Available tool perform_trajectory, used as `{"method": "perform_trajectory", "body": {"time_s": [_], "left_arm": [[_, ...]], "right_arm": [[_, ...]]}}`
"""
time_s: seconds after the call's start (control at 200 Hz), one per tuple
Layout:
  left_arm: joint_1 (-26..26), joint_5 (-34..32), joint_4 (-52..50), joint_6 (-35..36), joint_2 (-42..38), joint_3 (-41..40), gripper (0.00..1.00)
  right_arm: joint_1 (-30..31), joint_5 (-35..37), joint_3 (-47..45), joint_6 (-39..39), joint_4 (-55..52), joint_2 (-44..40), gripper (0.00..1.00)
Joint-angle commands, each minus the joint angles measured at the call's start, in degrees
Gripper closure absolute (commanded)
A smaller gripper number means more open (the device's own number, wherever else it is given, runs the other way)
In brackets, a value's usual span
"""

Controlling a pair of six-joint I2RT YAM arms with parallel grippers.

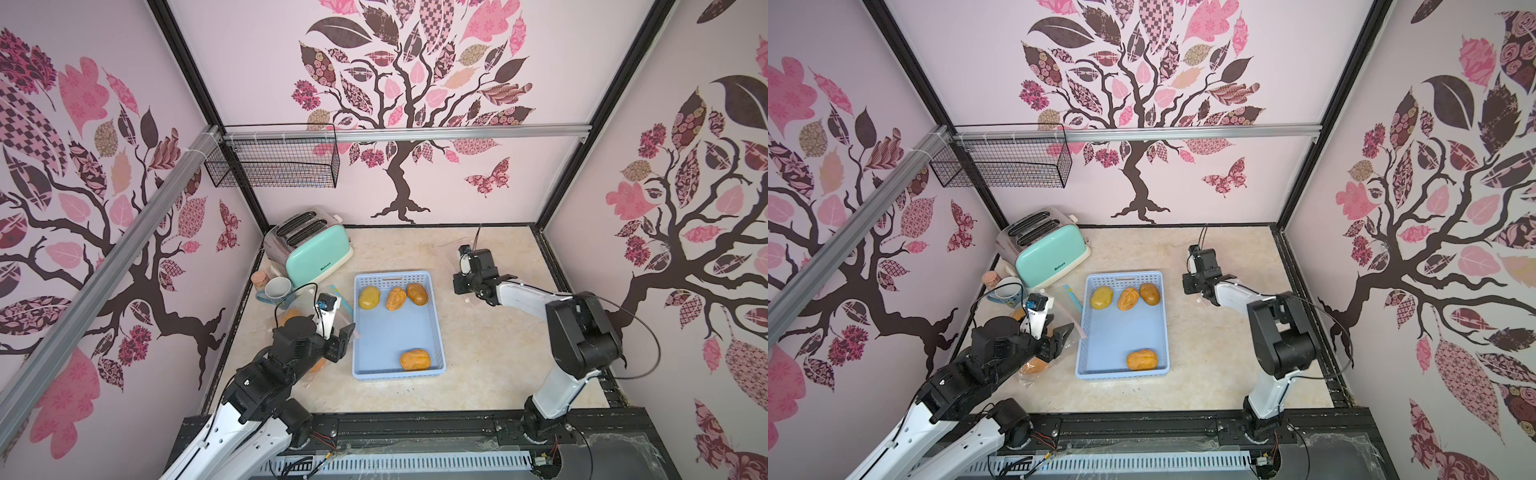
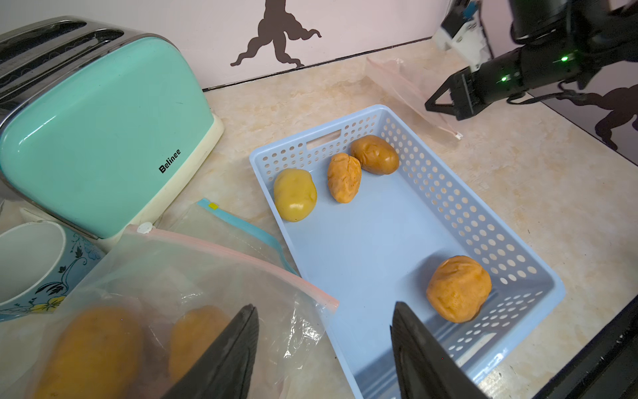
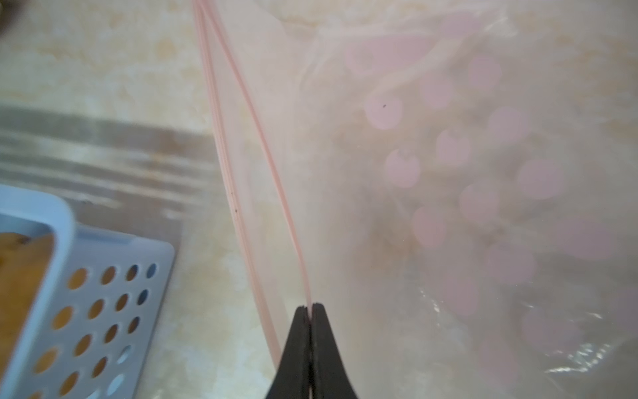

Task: Put the potatoes into a zipper bag and zip it
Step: Pick up the zipper food storage bag at the center of the board.

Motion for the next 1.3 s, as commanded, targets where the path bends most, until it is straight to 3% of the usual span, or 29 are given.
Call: {"method": "perform_trajectory", "body": {"time_s": [0.0,0.28,0.495,0.555,0.665,0.73,0.86,1.071,1.141,1.291], "left_arm": [[-0.1,0.2,0.7,-1.1,0.9,-0.9,0.36],[-0.1,13.1,3.4,-10.8,2.5,3.9,0.34],[-0.9,26.3,18.4,-26.0,10.4,0.5,0.40],[-4.1,24.6,20.5,-27.0,15.0,1.8,0.40],[-13.3,15.0,21.9,-24.4,25.0,6.9,0.39],[-15.7,13.4,23.4,-24.8,30.9,9.9,0.39],[-17.2,12.8,27.8,-27.0,39.9,14.7,0.39],[-17.4,10.9,35.6,-29.4,47.4,17.9,0.39],[-17.4,10.4,36.4,-29.3,49.9,19.7,0.49],[-17.4,9.4,36.4,-28.9,55.2,24.0,0.50]], "right_arm": [[-0.8,-1.5,-6.1,8.1,7.1,-12.7,1.00],[-0.6,-20.1,-20.9,24.3,17.1,-35.2,1.00],[3.6,-26.9,-30.0,34.7,25.3,-43.1,1.00],[5.3,-26.6,-31.5,35.4,26.1,-43.9,1.00],[7.5,-26.1,-33.0,35.7,27.0,-44.3,1.00],[7.6,-26.3,-34.1,37.1,28.7,-44.0,1.00],[7.8,-27.0,-35.5,38.3,31.0,-42.7,1.00],[7.8,-26.6,-36.7,37.3,30.7,-42.5,1.00],[7.8,-26.7,-36.6,36.5,30.2,-42.7,1.00],[7.7,-26.6,-36.6,35.2,28.3,-42.7,1.00]]}}
